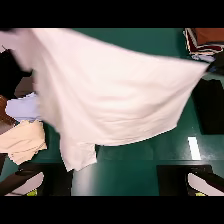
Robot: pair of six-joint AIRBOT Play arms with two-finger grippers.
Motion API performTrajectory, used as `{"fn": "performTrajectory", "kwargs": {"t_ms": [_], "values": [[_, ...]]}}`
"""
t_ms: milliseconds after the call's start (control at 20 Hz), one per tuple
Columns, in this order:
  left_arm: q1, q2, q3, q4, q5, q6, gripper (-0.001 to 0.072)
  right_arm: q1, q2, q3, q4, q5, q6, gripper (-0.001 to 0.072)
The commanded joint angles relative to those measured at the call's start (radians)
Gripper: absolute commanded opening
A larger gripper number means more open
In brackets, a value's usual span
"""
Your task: Fold the shirts.
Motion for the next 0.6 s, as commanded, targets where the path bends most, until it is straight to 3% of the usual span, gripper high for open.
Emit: {"fn": "performTrajectory", "kwargs": {"t_ms": [0, 150, 300, 350, 400, 450, 550], "values": [[-0.056, -0.225, -0.134, 0.126, 0.048, -0.02, 0.0026, 0.014, -0.147, -0.182, 0.004, -0.117, 0.006, 0.0017], [-0.056, -0.407, -0.135, 0.126, 0.139, -0.025, 0.0026, 0.016, -0.266, -0.225, 0.019, -0.276, 0.006, 0.0017], [-0.047, -0.467, -0.135, 0.127, 0.195, -0.066, 0.0036, 0.015, -0.368, -0.164, 0.039, -0.327, 0.005, 0.0019], [-0.032, -0.463, -0.134, 0.126, 0.192, -0.074, 0.032, 0.015, -0.397, -0.128, 0.04, -0.317, 0.004, 0.0052], [-0.014, -0.459, -0.121, 0.126, 0.164, -0.089, 0.0585, 0.013, -0.42, -0.088, 0.04, -0.295, 0.002, 0.0258], [0.016, -0.452, -0.099, 0.126, 0.099, -0.106, 0.0592, 0.009, -0.438, -0.047, 0.047, -0.264, -0.017, 0.0346], [0.084, -0.409, -0.077, 0.126, -0.059, -0.102, 0.0591, 0.007, -0.436, 0.001, 0.064, -0.201, -0.064, 0.0345]]}}
